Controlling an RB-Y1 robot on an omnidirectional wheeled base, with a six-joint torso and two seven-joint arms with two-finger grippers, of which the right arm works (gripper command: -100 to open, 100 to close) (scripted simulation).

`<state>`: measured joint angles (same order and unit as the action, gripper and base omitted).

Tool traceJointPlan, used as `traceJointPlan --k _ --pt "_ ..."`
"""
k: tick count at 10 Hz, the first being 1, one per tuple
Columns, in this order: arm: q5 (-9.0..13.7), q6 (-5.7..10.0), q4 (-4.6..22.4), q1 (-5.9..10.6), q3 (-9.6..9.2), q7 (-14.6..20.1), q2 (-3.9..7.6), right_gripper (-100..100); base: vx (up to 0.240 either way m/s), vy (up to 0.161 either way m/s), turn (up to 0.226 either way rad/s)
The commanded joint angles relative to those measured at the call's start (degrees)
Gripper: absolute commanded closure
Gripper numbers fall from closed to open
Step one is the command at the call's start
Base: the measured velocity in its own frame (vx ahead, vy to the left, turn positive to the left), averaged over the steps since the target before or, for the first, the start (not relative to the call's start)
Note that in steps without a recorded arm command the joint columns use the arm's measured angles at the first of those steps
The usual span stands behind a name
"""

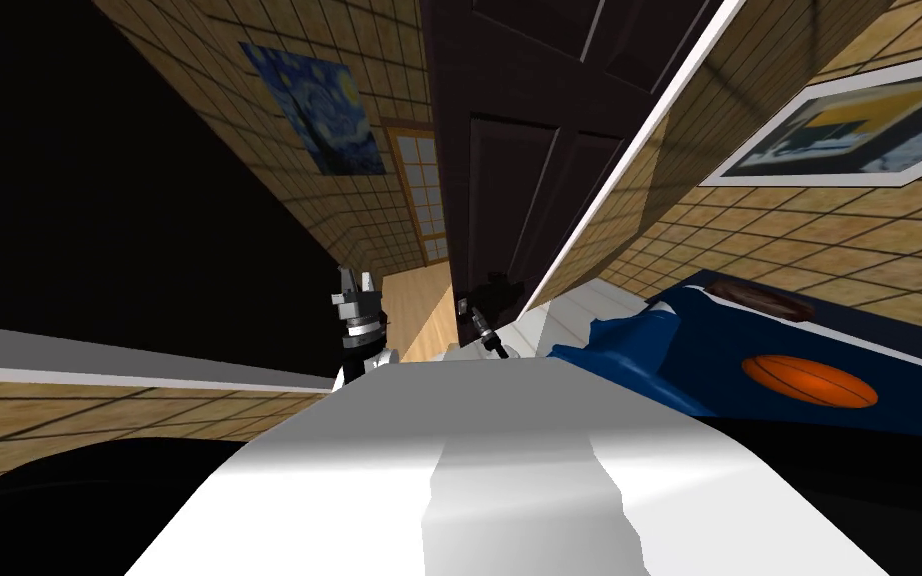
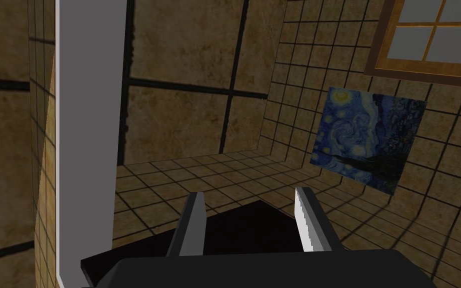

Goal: Push the door open

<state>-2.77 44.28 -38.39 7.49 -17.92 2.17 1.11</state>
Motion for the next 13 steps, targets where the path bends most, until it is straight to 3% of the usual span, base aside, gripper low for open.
traceJointPlan --k 1,4,5,6,11,13 --pt "0.18 0.29 0.67 0.42 0.25 0.07 -0.25 -100 0.178 0.06 0.02" --pt "0.42 0.33 0.91 0.59 0.56 0.13 -2.86 -100 0.176 0.089 0.027" --pt "0.35 0.13 0.51 0.4 0.43 0.29 -1.94 -100 0.072 0.038 -0.017" --pt "0.35 0.13 0.51 0.4 0.43 0.29 -1.94 100 -0.016 -0.005 0.011" --pt "0.35 0.13 0.51 0.4 0.43 0.29 -1.94 100 -0.011 -0.007 0.003" --pt "0.65 0.1 0.61 0.44 1.15 0.02 -1.38 100 0.096 0.06 -0.017"
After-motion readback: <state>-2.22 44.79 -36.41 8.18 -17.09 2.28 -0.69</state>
